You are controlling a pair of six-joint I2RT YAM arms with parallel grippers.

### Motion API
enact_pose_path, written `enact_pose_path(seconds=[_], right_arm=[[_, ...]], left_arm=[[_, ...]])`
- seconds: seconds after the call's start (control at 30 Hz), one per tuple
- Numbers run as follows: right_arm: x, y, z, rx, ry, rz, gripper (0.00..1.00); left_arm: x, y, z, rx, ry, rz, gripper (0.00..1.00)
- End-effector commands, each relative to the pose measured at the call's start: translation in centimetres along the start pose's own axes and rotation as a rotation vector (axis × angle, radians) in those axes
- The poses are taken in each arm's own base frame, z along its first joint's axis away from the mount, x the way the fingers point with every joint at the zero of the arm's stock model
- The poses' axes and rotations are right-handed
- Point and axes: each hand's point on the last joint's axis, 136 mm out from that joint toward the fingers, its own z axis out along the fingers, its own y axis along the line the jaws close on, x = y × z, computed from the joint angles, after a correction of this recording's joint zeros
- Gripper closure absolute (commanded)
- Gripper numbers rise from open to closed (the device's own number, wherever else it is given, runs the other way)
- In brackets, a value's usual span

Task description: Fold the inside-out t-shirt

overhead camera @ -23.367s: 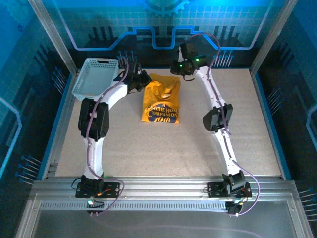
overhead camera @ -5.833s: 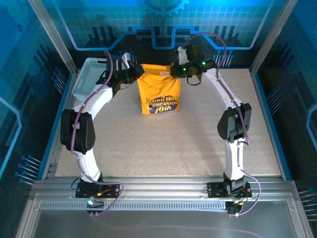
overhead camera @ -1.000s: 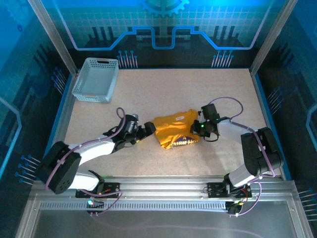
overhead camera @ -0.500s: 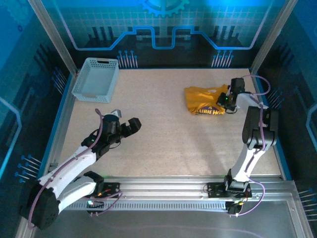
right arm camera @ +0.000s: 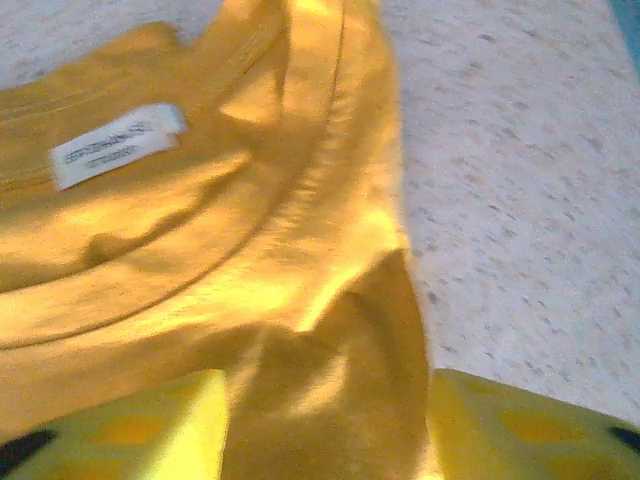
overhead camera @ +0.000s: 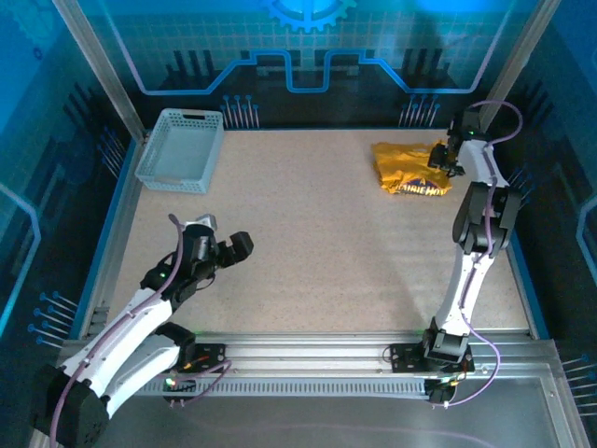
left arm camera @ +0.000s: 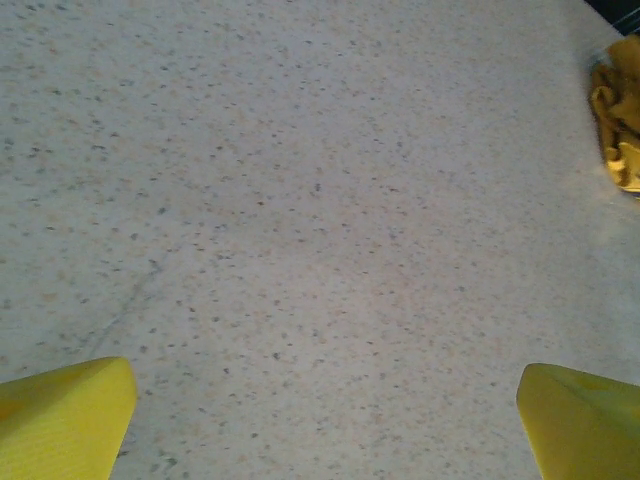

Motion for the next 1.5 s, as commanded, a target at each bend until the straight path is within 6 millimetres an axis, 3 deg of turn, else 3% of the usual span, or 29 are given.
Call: enact_pose_path(seconds=[0.0,0.1,0.2,0.3,0.43,0.57,0.7,0.83,1.03,1.2,1.33,1.47], right_arm=[[-0.4,-2.4,-2.9,0.069,-0.001,0.034,0.32],[-0.8,-1.0,-6.4,-0.009,-0.064,0.042,0.27],[0.1,1.4,-10.1,-0.102,-0.135,0.030,0.24],[2.2,3.6,-13.2,-0.160,-0.217,-0.018,0.23],[5.5,6.0,-16.0,-0.226,-0.378,-0.097,0.07],[9.7,6.5,-15.9,-0.239,-0.464,-0.177,0.00],[15.0,6.6,-14.1,-0.222,-0.479,-0.261,0.00],[18.3,7.2,-12.6,-0.245,-0.506,-0.313,0.00],[18.0,9.3,-12.3,-0.297,-0.639,-0.421,0.00],[17.5,10.9,-12.1,-0.383,-0.652,-0.479,0.00],[16.9,11.0,-12.0,-0.402,-0.671,-0.464,0.00],[16.6,10.5,-10.1,-0.405,-0.672,-0.402,0.00]], left_arm=[[-2.8,0.7,-1.3,-0.088,-0.092,0.057,0.01],[-5.6,1.0,-2.3,-0.159,-0.200,0.102,0.01],[-8.9,1.9,-3.5,-0.278,-0.342,0.147,0.01],[-11.8,1.9,-3.6,-0.340,-0.488,0.282,0.01],[-13.8,3.6,-2.2,-0.434,-0.570,0.341,0.01],[-13.7,5.2,1.2,-0.413,-0.470,0.332,0.01],[-12.7,6.6,4.3,-0.315,-0.414,0.310,0.01],[-11.0,7.0,6.5,-0.217,-0.419,0.388,0.01],[-11.1,5.0,6.7,-0.092,-0.505,0.503,0.01],[-10.0,5.5,8.3,-0.033,-0.571,0.536,0.01],[-10.3,5.9,9.1,-0.053,-0.515,0.517,0.01],[-10.7,6.4,9.4,-0.092,-0.496,0.496,0.01]])
